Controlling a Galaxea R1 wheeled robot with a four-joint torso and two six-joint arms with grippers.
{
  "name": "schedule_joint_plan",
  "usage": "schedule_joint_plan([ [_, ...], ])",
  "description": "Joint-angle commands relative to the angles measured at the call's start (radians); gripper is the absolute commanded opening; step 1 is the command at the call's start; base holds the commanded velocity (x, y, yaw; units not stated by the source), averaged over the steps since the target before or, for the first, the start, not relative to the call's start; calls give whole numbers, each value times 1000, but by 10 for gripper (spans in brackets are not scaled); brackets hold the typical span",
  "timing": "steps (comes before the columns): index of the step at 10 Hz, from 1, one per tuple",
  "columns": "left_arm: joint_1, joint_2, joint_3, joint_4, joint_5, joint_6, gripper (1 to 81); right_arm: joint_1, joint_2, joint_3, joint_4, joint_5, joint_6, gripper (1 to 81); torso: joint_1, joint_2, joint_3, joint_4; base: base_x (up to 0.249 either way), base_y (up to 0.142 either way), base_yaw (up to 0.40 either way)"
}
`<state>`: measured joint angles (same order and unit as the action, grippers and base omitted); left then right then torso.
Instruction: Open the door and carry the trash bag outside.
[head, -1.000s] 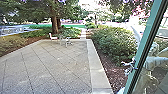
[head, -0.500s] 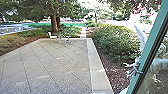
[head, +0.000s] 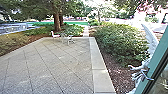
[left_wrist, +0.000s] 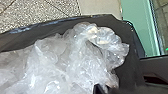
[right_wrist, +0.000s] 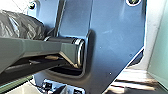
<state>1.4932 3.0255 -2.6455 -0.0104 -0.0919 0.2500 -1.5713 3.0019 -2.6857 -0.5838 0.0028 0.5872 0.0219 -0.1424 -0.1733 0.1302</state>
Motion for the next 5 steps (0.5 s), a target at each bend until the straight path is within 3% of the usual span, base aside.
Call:
schedule_joint_plan([
  [1,-43,1,6,7,55,3,10,49,-4,3,-4,-44,-3,811,0,0,0,96,110,0,0],
  [4,-43,1,6,7,54,3,10,47,-4,3,-2,-44,-3,811,0,0,0,191,107,0,0],
  [5,-44,1,6,7,55,3,10,46,-4,3,-4,-44,-3,811,0,0,0,211,103,0,0],
])
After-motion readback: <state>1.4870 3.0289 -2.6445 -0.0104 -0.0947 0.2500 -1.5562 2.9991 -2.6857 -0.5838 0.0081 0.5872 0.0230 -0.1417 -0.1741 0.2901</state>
